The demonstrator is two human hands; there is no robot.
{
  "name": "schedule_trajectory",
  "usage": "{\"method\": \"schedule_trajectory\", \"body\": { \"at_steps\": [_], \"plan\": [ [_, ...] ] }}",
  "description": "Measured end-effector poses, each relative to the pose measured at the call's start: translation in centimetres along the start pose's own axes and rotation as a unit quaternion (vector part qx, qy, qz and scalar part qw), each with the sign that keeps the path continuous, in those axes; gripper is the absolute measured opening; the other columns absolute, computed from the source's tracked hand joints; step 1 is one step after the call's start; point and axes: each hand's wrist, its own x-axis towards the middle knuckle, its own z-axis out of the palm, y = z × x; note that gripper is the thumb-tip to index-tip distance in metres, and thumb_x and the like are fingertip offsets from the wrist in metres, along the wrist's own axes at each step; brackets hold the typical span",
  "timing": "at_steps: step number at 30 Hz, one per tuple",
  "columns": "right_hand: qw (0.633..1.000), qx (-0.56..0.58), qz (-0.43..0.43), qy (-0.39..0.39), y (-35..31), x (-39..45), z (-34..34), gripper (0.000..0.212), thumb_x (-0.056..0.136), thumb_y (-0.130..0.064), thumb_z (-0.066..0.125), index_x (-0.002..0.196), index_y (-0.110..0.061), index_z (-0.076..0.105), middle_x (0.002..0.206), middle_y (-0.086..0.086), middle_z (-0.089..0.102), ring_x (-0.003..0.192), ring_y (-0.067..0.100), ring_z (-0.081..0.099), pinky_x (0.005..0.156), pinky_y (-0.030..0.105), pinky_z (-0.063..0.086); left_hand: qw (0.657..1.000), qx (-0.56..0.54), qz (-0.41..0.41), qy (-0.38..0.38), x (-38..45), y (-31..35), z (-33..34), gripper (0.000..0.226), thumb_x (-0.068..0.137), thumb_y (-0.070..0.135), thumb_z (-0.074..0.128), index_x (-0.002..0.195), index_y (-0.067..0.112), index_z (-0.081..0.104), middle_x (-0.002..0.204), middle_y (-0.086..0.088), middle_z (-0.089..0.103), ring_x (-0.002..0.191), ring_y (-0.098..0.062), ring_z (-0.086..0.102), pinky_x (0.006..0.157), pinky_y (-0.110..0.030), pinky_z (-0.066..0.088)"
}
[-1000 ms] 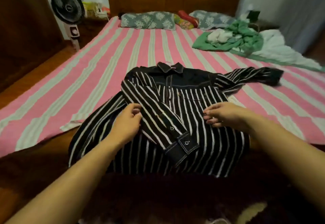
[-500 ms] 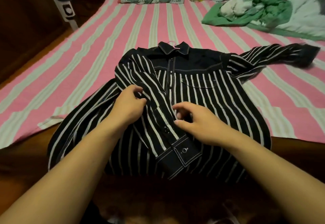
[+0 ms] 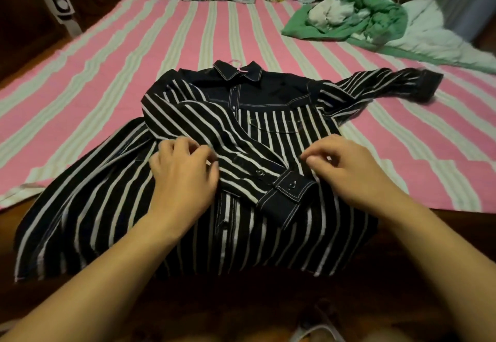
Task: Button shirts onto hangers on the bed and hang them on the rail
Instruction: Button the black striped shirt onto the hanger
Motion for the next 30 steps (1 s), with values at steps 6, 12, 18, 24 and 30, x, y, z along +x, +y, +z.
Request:
{"method": "schedule_trajectory", "body": {
  "at_steps": [6, 12, 18, 24, 30],
  "plan": [
    [0.974, 0.028, -0.040, -0.220, 0.5, -2.0, -0.3, 0.041, 0.083, -0.026, 0.080, 0.119, -0.041, 0.066, 0.124, -0.026, 0.053, 0.121, -0.007, 0.050, 0.103, 0.014, 0.038, 0.948, -0.132, 0.235, -0.170, -3.2, 3.4, -1.5, 0.051, 0.090, 0.071, 0.045, 0.129, 0.042, 0.059, 0.130, 0.018, 0.046, 0.128, -0.004, 0.034, 0.112, -0.036, 0.032],
    [0.992, -0.003, -0.054, -0.111, 1.1, -1.5, 1.6, 0.033, 0.082, -0.005, 0.077, 0.083, -0.037, 0.068, 0.099, -0.014, 0.061, 0.095, 0.000, 0.059, 0.091, 0.030, 0.050, 0.926, -0.062, 0.331, -0.168, -3.8, 3.9, -0.3, 0.038, 0.085, 0.036, 0.060, 0.124, 0.035, 0.060, 0.159, 0.008, 0.034, 0.151, -0.018, 0.020, 0.121, -0.045, 0.027],
    [0.975, -0.076, 0.053, -0.200, 1.6, -1.3, -3.1, 0.039, 0.088, 0.002, 0.066, 0.080, -0.036, 0.077, 0.106, -0.013, 0.062, 0.098, 0.001, 0.058, 0.093, 0.021, 0.047, 0.907, -0.066, 0.369, -0.191, -2.6, 4.1, 0.2, 0.061, 0.091, 0.041, 0.049, 0.151, 0.039, 0.035, 0.153, 0.019, 0.040, 0.142, -0.001, 0.032, 0.117, -0.031, 0.030],
    [0.898, 0.253, 0.329, 0.148, 8.2, 2.5, -6.9, 0.026, 0.097, -0.001, 0.050, 0.108, -0.013, 0.069, 0.096, 0.012, 0.068, 0.088, 0.025, 0.064, 0.078, 0.039, 0.057, 0.914, -0.068, 0.399, -0.041, 0.7, 5.1, 1.4, 0.032, 0.090, 0.022, 0.069, 0.121, 0.023, 0.072, 0.109, 0.007, 0.071, 0.100, -0.013, 0.065, 0.085, -0.036, 0.052],
    [0.876, 0.263, 0.374, 0.156, 16.5, 9.8, -8.4, 0.035, 0.094, 0.001, 0.054, 0.124, -0.014, 0.061, 0.114, 0.013, 0.054, 0.096, 0.026, 0.052, 0.082, 0.039, 0.048, 0.983, -0.168, 0.072, 0.018, 6.5, 9.0, 2.8, 0.020, 0.093, 0.015, 0.060, 0.104, 0.025, 0.074, 0.092, 0.000, 0.074, 0.090, -0.024, 0.067, 0.076, -0.034, 0.048]
  ]
}}
